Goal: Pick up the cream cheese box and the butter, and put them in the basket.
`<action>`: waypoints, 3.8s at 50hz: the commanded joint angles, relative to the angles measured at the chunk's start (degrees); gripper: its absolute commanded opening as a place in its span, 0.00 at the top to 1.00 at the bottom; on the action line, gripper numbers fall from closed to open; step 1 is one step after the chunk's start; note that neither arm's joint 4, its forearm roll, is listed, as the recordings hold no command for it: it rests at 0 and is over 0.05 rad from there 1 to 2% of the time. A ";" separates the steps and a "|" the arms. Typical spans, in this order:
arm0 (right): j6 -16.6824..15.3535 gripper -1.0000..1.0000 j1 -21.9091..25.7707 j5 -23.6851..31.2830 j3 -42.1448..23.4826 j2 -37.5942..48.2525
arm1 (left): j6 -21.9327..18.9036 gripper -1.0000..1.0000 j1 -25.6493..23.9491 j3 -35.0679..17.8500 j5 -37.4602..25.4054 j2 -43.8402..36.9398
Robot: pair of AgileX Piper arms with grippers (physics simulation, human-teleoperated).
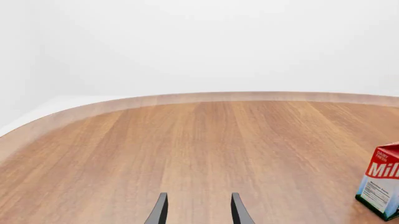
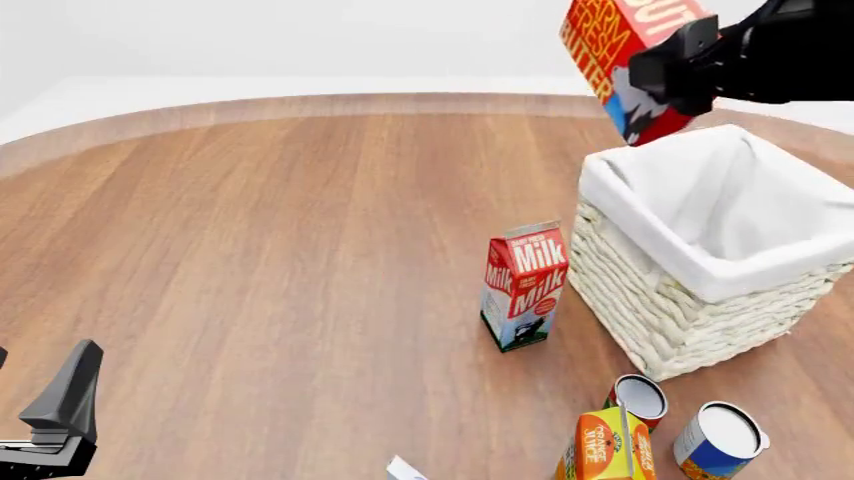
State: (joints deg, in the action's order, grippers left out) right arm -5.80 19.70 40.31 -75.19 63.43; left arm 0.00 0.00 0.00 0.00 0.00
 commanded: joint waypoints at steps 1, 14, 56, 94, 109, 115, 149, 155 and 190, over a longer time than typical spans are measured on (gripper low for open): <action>3.71 1.00 -8.27 0.83 -3.22 -1.63 | 0.00 0.00 0.00 0.00 0.00 0.00; 9.38 1.00 -14.01 -1.58 0.60 -2.02 | 0.00 0.00 0.00 0.00 0.00 0.00; 19.44 1.00 -17.53 -2.21 5.19 -0.94 | 0.00 0.00 0.00 0.00 0.00 0.00; 29.62 1.00 -18.63 -12.59 16.50 -3.18 | 0.00 0.00 0.00 0.00 0.00 0.00; 33.44 1.00 -20.36 -15.33 19.82 -3.96 | 0.00 0.00 0.00 0.00 0.00 0.00; 35.43 1.00 -20.94 -17.13 21.77 -4.63 | 0.00 0.00 0.00 0.00 0.00 0.00; 37.78 1.00 -22.35 -23.42 27.04 -2.56 | 0.00 0.00 0.00 0.00 0.00 0.00; 38.45 1.00 -22.33 -23.82 26.52 -2.14 | 0.00 0.00 0.00 0.00 0.00 0.00; 39.51 1.00 -22.63 -29.18 27.54 3.73 | 0.00 0.00 0.00 0.00 0.00 0.00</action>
State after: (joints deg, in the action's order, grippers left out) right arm 33.04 -2.78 12.41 -46.45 66.36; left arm 0.00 0.00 0.00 0.00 0.00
